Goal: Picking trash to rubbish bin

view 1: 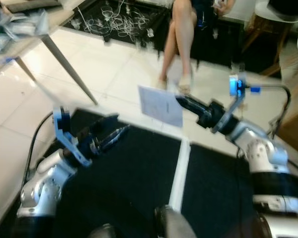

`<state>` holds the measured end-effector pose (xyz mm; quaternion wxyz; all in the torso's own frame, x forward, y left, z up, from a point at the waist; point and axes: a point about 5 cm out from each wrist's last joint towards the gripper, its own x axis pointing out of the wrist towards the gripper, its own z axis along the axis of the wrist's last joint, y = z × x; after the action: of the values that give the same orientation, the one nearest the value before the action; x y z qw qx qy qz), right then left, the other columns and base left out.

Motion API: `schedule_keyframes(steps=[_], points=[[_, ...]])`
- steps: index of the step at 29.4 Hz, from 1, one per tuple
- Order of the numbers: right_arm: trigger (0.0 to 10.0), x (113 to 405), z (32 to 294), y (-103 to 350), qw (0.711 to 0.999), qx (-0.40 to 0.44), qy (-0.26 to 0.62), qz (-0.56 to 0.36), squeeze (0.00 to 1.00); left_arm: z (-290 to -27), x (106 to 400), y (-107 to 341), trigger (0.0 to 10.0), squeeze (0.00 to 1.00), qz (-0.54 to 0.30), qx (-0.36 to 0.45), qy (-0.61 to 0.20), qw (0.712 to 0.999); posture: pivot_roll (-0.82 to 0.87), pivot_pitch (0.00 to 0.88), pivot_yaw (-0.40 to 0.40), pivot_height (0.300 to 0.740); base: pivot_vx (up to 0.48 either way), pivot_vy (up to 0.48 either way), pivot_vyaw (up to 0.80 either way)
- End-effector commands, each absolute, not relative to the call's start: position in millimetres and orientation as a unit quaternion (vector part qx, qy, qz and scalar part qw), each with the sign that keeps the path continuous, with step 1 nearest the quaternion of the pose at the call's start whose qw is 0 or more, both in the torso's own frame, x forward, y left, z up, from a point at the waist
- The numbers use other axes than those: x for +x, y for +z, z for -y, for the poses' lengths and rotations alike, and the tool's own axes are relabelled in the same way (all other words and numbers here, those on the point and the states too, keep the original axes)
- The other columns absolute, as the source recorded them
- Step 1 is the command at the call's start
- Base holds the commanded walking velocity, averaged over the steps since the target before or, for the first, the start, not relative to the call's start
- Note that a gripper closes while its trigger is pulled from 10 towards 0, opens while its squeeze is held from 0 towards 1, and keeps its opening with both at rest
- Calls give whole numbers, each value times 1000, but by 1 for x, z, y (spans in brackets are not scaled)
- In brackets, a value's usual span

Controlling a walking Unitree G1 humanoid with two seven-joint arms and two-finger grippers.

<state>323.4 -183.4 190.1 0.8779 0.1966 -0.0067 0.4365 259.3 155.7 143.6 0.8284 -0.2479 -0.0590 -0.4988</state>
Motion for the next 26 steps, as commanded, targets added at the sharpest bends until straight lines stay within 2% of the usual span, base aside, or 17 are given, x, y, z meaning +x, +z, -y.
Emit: schedule_keyframes(steps=[1,6,26], points=[[10000,323,182,188,878,196,436,6,0,-158,259,139,10000,0,53,-244,-486,837,-20,125,5,740,0,0,-700],[10000,324,182,187,880,194,433,5,0,-156,264,137,10000,0,54,-238,-470,848,-16,123,4,740,0,0,-700],[10000,324,182,185,879,188,437,0,0,-150,266,137,10000,0,58,-245,-469,846,-16,122,5,740,0,0,-700]])
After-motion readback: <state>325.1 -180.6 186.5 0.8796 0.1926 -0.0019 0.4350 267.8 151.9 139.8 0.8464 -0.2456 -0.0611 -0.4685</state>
